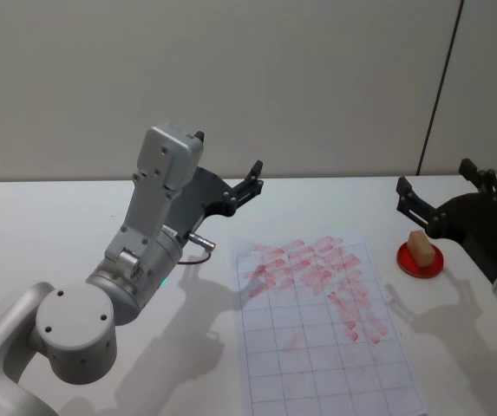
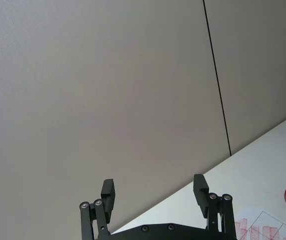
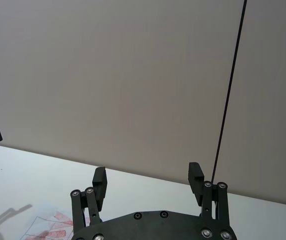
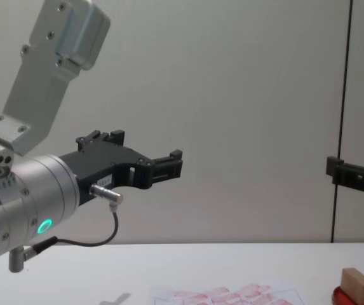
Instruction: Use the one hand to pick up the stamp and affix it onto the A4 paper.
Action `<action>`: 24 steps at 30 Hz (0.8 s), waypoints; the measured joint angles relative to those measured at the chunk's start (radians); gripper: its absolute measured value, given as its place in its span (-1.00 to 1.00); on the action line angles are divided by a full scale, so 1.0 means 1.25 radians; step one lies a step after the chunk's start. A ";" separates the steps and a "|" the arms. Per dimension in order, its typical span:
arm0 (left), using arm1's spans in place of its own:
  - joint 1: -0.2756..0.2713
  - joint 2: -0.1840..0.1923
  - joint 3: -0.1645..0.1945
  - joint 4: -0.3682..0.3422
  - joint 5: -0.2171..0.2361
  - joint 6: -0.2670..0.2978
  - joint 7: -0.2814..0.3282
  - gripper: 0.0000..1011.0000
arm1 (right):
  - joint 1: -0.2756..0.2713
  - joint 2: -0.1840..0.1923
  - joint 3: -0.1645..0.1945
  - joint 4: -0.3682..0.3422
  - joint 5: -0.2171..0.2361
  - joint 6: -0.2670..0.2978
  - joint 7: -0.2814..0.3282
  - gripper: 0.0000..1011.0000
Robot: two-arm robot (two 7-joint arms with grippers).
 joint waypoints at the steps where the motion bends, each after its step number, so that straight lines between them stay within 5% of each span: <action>1: 0.000 0.000 0.000 0.000 0.000 0.000 0.000 0.98 | 0.000 0.000 0.000 0.000 0.000 0.000 0.000 0.98; 24: 0.000 0.000 0.000 0.000 0.000 0.000 0.000 0.98 | 0.000 0.000 0.000 0.000 0.000 0.000 0.000 0.98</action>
